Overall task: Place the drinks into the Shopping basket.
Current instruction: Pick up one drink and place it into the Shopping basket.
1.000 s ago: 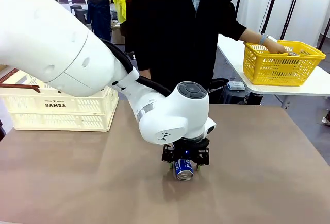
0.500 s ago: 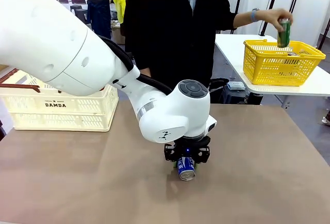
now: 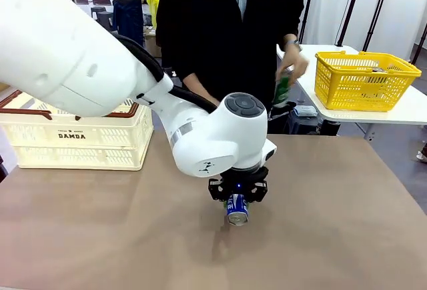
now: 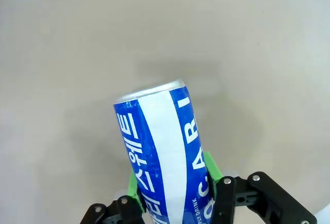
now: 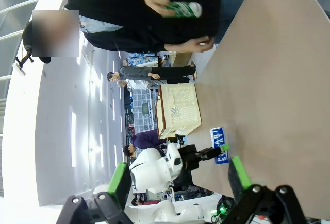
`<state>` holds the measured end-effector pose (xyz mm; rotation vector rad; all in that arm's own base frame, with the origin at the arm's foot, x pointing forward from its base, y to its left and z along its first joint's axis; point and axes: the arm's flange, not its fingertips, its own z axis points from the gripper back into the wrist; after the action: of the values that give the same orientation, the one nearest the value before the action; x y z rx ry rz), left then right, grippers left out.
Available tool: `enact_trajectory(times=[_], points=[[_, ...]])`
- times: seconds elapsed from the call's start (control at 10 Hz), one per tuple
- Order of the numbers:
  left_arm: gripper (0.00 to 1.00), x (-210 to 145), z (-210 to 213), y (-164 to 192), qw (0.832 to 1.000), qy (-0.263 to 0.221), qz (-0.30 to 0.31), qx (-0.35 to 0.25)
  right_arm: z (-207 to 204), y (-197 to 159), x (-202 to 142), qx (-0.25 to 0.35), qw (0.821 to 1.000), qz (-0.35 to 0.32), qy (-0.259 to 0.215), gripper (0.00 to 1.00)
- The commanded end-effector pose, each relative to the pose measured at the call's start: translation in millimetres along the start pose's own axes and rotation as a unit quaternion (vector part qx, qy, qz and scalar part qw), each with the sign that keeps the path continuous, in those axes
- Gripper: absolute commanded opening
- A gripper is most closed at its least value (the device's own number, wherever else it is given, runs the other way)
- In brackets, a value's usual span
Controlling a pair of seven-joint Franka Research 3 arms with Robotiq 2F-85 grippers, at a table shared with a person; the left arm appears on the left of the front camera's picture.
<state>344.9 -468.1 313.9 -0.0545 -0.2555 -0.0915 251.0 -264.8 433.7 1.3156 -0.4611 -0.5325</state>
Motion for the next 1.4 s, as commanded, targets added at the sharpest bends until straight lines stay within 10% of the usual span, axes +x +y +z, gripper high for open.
enact_trajectory(times=[0.0,0.3,0.7,0.8,0.9,1.3], points=[[0.00,-15,87,46,0.999,0.005,-0.031,-0.028,1,2,0,0.008,1.000,-0.002,-0.002,1.00],[0.00,-61,229,183,0.976,0.048,-0.214,0.010,1,2,0,0.008,1.000,-0.002,-0.002,1.00],[0.00,-95,271,335,0.994,-0.007,-0.093,-0.049,1,2,0,0.008,1.000,-0.002,-0.002,1.00],[0.00,-104,260,344,0.998,0.002,-0.030,-0.046,1,2,0,0.008,1.000,-0.002,-0.002,1.00],[0.00,-91,272,300,0.992,0.027,-0.122,-0.021,1,2,0,0.008,1.000,-0.002,-0.002,1.00],[0.00,-91,272,300,0.992,0.027,-0.122,-0.021,1,2,0,0.008,1.000,-0.002,-0.002,1.00]])
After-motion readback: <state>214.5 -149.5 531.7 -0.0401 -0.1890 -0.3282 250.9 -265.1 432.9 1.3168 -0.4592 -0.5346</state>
